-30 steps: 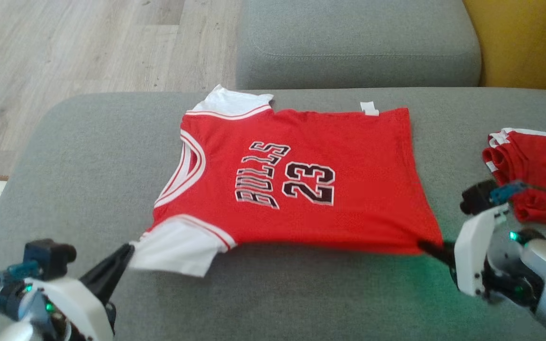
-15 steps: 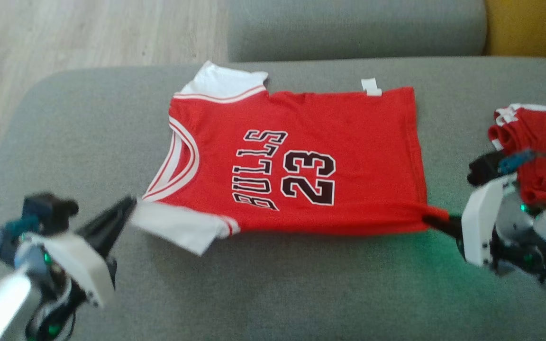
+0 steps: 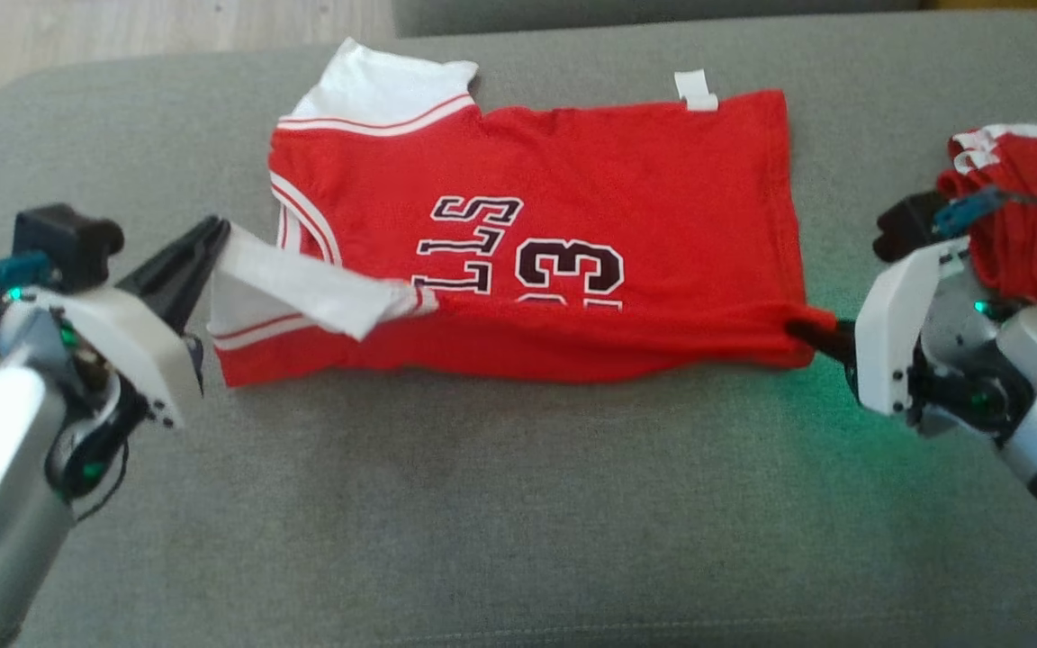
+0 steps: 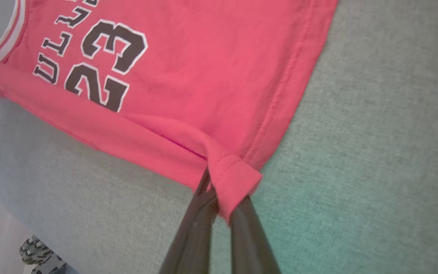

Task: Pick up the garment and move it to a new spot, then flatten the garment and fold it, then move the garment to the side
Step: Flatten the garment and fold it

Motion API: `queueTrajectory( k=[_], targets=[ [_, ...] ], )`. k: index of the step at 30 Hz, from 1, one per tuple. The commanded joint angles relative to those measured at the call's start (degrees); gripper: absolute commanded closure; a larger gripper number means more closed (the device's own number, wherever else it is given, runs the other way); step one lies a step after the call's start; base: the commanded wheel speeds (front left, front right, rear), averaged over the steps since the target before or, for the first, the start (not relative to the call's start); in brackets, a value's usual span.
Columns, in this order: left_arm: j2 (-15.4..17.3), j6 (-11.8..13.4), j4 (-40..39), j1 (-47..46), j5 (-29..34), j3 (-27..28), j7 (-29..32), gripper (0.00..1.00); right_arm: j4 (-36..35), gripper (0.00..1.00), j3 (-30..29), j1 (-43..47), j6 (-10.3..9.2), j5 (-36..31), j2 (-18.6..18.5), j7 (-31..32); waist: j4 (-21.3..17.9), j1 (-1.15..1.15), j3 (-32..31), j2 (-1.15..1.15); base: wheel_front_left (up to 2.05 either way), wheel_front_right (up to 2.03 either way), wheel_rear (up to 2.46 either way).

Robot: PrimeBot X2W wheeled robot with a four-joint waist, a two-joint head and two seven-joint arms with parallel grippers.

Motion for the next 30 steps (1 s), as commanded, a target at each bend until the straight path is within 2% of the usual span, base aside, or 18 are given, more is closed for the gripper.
queueTrajectory(
  k=[1, 11, 16, 25, 26, 27, 28, 29, 30],
  targets=[
    [2.02, -0.15, -0.21, -4.81, 0.40, 2.40, -0.70, 1.00, -0.46, 1.00, -1.18, -2.00, -0.05, -0.49, -0.30, -0.12, -0.42, 0.00, 1.36, 0.00, 0.00, 0.00, 0.00],
    [0.00, -0.53, 9.53, -14.19, 1.77, -2.22, -3.25, 1.00, 3.35, 1.00, -2.43, -6.32, -0.05, -2.77, 2.86, 0.03, -1.17, 0.00, 5.61, 0.00, 0.00, 0.00, 0.00],
    [-0.45, -0.55, 12.61, -15.31, 0.69, -5.67, -4.92, 1.00, 3.93, 1.00, -1.75, -6.78, -0.05, -3.04, 4.39, 0.49, -1.14, 0.00, 5.63, 0.00, 0.00, 0.00, 0.00],
    [-0.56, -0.56, 16.06, -16.05, -1.83, -9.58, -6.71, 1.00, 4.44, 1.00, -1.08, -6.66, -0.05, -2.72, 4.58, 0.91, -0.49, 0.00, 4.99, 0.00, 0.00, 0.00, 0.00],
    [-0.79, -0.56, 16.59, -16.25, -1.97, -9.89, -6.94, 1.00, 4.40, 0.98, -0.99, -6.90, -0.05, -3.20, 4.60, 0.22, -0.42, 0.00, 4.98, 0.00, 0.00, 0.00, 0.00],
    [-1.12, -0.56, 17.20, -16.48, -2.06, -10.17, -7.15, 1.00, 4.58, 0.00, -0.99, -7.09, -0.05, -3.74, 4.62, -0.67, -0.34, 0.00, 4.95, 0.00, 0.00, 0.00, 0.00],
    [-1.48, -0.56, 17.94, -16.70, -2.10, -10.43, -7.27, 1.00, 4.92, 0.00, -1.01, -7.18, -0.05, -4.06, 4.76, -1.29, -0.27, 0.00, 4.85, 0.00, 0.00, 0.00, 0.00],
    [-1.87, -0.53, 18.85, -16.93, -2.08, -10.55, -7.37, 0.95, 5.28, 0.00, -1.08, -7.21, -0.05, -4.21, 4.95, -1.80, -0.22, 0.00, 4.71, 0.00, 0.00, 0.00, 0.00],
    [-2.29, -0.28, 19.62, -17.19, -1.83, -10.64, -7.84, 0.00, 5.46, 0.00, -1.13, -7.30, -0.05, -4.39, 5.14, -2.44, -0.17, 0.00, 4.52, 0.00, 0.00, 0.00, 0.00]
  ],
)
